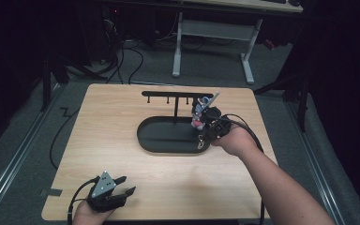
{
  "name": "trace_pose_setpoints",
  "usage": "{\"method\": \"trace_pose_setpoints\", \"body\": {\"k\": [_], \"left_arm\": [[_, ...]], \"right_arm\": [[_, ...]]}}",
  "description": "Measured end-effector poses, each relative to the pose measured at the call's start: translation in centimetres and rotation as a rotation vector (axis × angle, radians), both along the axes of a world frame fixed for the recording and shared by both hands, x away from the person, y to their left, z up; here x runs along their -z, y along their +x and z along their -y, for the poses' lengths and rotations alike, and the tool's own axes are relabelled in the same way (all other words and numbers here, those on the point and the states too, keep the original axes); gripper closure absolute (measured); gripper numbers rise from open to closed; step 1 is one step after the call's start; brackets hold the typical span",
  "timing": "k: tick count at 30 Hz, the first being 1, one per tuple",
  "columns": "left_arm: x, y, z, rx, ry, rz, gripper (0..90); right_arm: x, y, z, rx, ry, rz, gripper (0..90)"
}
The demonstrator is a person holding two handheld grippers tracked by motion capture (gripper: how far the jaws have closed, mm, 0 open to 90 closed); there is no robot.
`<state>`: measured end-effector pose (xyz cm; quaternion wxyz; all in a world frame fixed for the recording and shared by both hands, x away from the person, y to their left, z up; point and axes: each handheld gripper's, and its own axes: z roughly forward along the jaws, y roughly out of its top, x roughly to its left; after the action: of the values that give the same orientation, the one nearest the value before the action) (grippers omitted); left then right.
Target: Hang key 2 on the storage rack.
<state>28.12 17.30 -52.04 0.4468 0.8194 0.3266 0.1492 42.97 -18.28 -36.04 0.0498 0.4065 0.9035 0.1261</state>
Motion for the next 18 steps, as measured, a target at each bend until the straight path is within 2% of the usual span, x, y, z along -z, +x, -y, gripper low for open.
{"method": "trace_pose_setpoints", "body": {"k": [3,5,7,8,10,14,15,17,18], "left_arm": [[0.1,0.0,0.0,-0.002,-0.005,-0.001,46.6],[0.1,-0.1,-0.1,0.001,0.0,-0.004,46.6],[0.1,-0.1,-0.2,0.001,-0.006,-0.006,46.6],[0.0,-0.1,-0.2,0.001,-0.009,-0.005,46.6],[0.0,-0.2,-0.2,0.003,-0.011,-0.007,46.6],[0.3,-0.4,-0.1,0.016,0.015,-0.006,46.6],[0.2,-0.4,-0.1,0.015,0.016,-0.003,46.6],[0.1,-0.5,-0.1,0.014,0.013,0.0,46.6],[0.1,-0.5,-0.1,0.015,0.012,0.001,46.6]], "right_arm": [[-0.4,0.5,-0.1,-0.007,0.001,0.006,88.9],[-0.9,1.1,-0.4,0.008,0.01,0.003,88.9],[-1.1,1.7,-0.4,-0.006,0.019,0.01,88.8],[-1.4,1.9,-0.6,0.01,0.017,0.004,88.9],[-1.7,2.6,-0.7,-0.017,0.015,0.016,88.9],[-2.2,4.0,-1.1,-0.006,0.016,0.02,88.9],[-2.2,4.2,-1.2,0.011,0.016,0.015,88.9],[-2.2,4.7,-1.2,-0.003,0.013,0.024,88.9],[-2.3,4.9,-1.3,0.01,0.018,0.022,88.9]]}}
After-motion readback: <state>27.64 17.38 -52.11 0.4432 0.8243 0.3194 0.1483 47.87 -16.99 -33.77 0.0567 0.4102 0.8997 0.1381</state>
